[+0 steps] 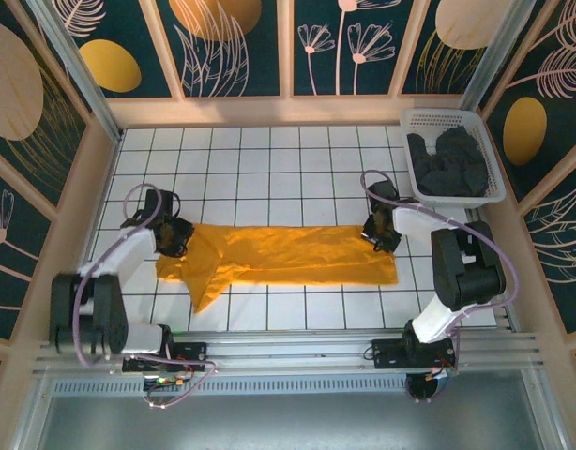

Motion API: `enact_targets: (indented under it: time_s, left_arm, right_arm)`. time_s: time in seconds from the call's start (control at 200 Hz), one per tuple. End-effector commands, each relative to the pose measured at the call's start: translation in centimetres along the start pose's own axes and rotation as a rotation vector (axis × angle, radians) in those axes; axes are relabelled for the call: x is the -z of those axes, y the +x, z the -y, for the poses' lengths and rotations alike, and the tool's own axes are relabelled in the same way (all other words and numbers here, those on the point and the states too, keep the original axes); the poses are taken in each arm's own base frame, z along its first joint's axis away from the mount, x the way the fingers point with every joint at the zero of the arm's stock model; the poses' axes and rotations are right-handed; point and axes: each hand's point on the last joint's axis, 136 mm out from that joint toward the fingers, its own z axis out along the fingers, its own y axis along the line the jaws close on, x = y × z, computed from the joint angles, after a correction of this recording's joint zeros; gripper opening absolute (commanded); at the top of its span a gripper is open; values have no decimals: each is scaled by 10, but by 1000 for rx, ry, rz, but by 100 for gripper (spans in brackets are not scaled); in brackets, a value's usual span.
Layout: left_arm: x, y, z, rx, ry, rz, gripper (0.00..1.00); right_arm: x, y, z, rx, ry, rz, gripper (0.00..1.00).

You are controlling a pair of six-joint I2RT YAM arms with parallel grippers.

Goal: Fold and stack the t-shirts

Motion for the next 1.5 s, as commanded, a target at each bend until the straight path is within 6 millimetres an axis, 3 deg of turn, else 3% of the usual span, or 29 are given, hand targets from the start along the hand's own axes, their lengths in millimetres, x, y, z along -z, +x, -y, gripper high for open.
enact_targets:
  time_s: [0.0, 0.11, 0.17, 0.26, 0.36, 0.475, 0.621, 0.696, 0.761, 0.881, 0.901, 0.996, 1.076, 1.276, 1.491]
  left_arm:
    - [-20, -34, 21, -68, 35, 51, 30]
    - [-43, -67, 10, -94, -59, 74, 25]
    - [-63, -73, -3, -108, -125, 44, 24]
    - [-75, -88, 11, -137, -117, 33, 24]
    - [-84, -97, 28, -177, -105, 14, 25]
    - [-70, -113, 53, -209, -71, 59, 30]
    - [-19, -123, 78, -263, -8, 179, 42]
    - [8, -108, 91, -325, 42, 208, 45]
    - [20, -77, 104, -395, 127, 177, 48]
    - [13, 9, 122, -524, 362, -53, 50]
    - [6, 22, 114, -541, 357, -94, 50]
    - [-6, 53, 104, -624, 362, -166, 52]
    - [-15, 66, 101, -660, 367, -209, 52]
    - [-37, 73, 82, -731, 294, -240, 53]
    - [-36, 87, 76, -759, 302, -262, 50]
  right_arm:
    - [-13, -4, 12, 20, 65, -9, 38]
    - [-24, -13, 16, 40, 94, -8, 38]
    - [-31, -21, 16, 61, 106, -8, 38]
    - [-44, -35, 6, 106, 91, -27, 39]
    - [-54, -53, -21, 182, 32, -42, 40]
    - [-42, -79, -58, 258, -50, 3, 43]
    - [6, -105, -97, 333, -143, 125, 53]
    - [30, -106, -112, 356, -181, 167, 57]
    - [46, -99, -123, 379, -221, 185, 59]
    - [70, -68, -150, 415, -378, 145, 62]
    - [72, -63, -153, 413, -402, 133, 62]
    - [83, -44, -162, 398, -480, 86, 63]
    - [90, -36, -167, 384, -519, 66, 63]
    - [102, -26, -175, 381, -568, 42, 64]
    - [102, -19, -175, 363, -572, 22, 65]
